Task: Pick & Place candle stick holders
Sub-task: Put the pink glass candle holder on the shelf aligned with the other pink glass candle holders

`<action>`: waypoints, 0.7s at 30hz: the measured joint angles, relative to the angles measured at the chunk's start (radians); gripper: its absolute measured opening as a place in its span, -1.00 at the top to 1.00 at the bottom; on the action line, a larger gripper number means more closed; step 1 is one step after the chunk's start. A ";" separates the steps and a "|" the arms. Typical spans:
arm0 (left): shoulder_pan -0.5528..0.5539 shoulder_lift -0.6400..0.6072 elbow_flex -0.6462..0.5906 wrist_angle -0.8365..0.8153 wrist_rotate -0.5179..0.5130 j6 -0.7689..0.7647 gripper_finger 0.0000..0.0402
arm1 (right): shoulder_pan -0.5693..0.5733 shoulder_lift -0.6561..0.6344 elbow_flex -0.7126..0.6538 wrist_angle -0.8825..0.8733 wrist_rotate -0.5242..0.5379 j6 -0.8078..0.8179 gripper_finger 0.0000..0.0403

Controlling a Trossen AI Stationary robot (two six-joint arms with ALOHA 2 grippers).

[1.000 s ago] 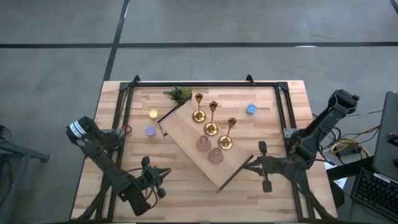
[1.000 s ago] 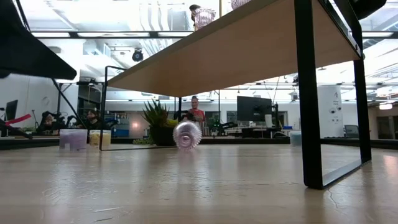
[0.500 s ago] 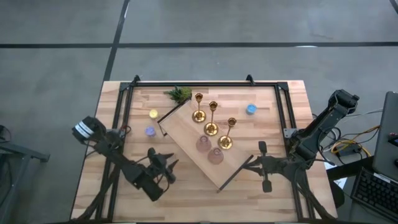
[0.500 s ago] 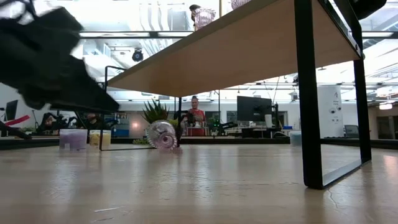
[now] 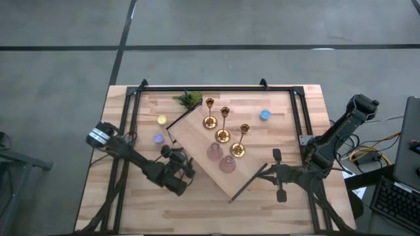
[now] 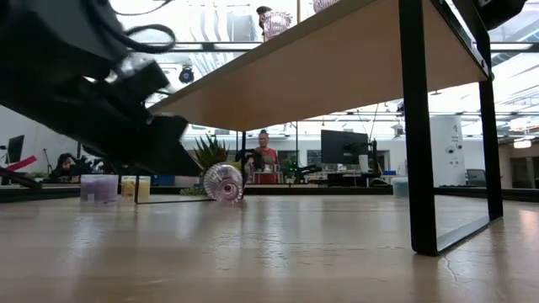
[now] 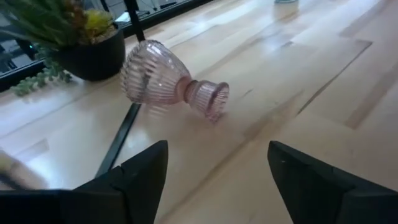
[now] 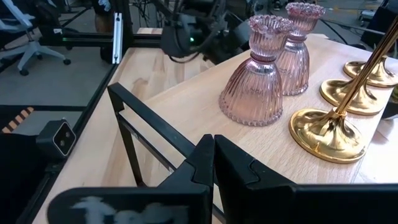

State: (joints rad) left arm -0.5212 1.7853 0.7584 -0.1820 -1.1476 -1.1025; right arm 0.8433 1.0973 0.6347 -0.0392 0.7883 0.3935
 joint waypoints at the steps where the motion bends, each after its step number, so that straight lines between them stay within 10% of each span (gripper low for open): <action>1: 0.011 0.011 0.003 0.027 0.004 0.029 -0.39 | 0.000 0.000 0.000 0.000 0.000 0.000 0.96; 21: 0.098 0.258 0.130 0.240 -0.145 0.251 -0.37 | 0.001 0.000 -0.003 -0.002 0.000 0.000 0.96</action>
State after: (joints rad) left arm -0.4232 2.0429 0.8888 0.0581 -1.2926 -0.8519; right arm 0.8440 1.0977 0.6319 -0.0414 0.7883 0.3935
